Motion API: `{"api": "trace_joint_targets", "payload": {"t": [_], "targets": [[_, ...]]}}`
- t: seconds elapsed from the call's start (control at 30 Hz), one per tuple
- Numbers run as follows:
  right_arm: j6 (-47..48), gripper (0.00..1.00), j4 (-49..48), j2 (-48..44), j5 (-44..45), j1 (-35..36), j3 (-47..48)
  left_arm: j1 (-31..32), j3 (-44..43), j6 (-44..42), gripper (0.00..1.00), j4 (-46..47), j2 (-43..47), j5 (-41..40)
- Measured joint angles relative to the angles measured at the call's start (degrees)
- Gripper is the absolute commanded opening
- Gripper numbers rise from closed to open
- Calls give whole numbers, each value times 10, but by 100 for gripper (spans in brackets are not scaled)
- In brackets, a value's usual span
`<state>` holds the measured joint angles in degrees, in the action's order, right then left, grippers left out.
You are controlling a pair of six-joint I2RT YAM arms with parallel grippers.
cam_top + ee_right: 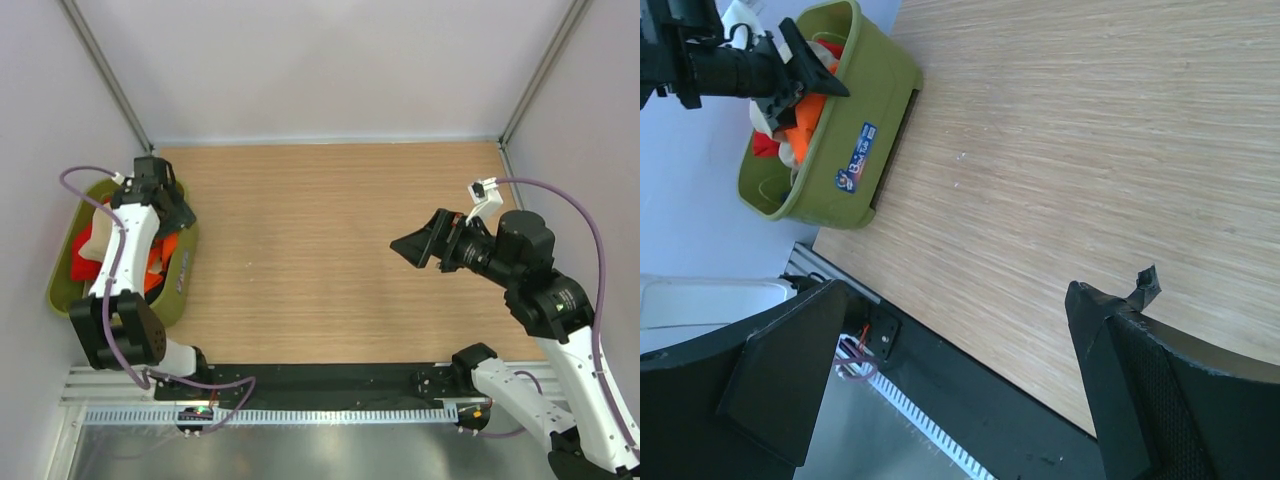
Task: Fold and stack the t-shirts
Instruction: Grab the tshirt from the pile
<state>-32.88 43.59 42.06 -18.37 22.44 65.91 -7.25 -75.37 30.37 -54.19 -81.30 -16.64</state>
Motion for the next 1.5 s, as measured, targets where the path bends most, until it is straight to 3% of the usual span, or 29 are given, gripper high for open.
{"api": "trace_joint_targets", "payload": {"t": [0.03,0.07,0.17,0.23,0.3,0.33,0.4,0.43,0.6,0.73,0.9,1.07,1.27,1.5], "targets": [[0,100,1,-1,0,0,0,1,3,2,74,2,-13,7],[0,100,2,-1,0,0,0,1,3,2,43,6,-22,12],[0,100,4,-2,0,0,0,7,-6,5,10,21,-31,42],[1,100,8,-2,0,0,0,10,-25,-21,9,3,-33,45],[1,100,12,-2,2,0,1,10,-69,-37,29,-31,-41,42],[1,100,14,-2,2,0,1,11,-110,-37,28,-52,-46,35],[0,100,15,-2,2,0,1,12,-186,-36,5,-75,-47,15],[0,100,14,-2,2,0,1,12,-219,-36,0,-78,-44,5],[-2,100,15,-2,2,0,1,1,-257,-26,0,-65,-16,-33],[-3,100,15,-10,2,0,1,0,-210,-25,0,-53,-4,-55],[-3,100,16,-22,2,0,1,0,-126,-21,0,42,35,-56],[-3,100,15,-23,2,0,1,16,-118,-22,3,100,21,-37],[-2,100,15,-10,4,0,-2,23,-140,-25,25,133,-7,-11],[0,100,21,7,13,0,-12,40,-145,-21,34,177,-47,80]]}}
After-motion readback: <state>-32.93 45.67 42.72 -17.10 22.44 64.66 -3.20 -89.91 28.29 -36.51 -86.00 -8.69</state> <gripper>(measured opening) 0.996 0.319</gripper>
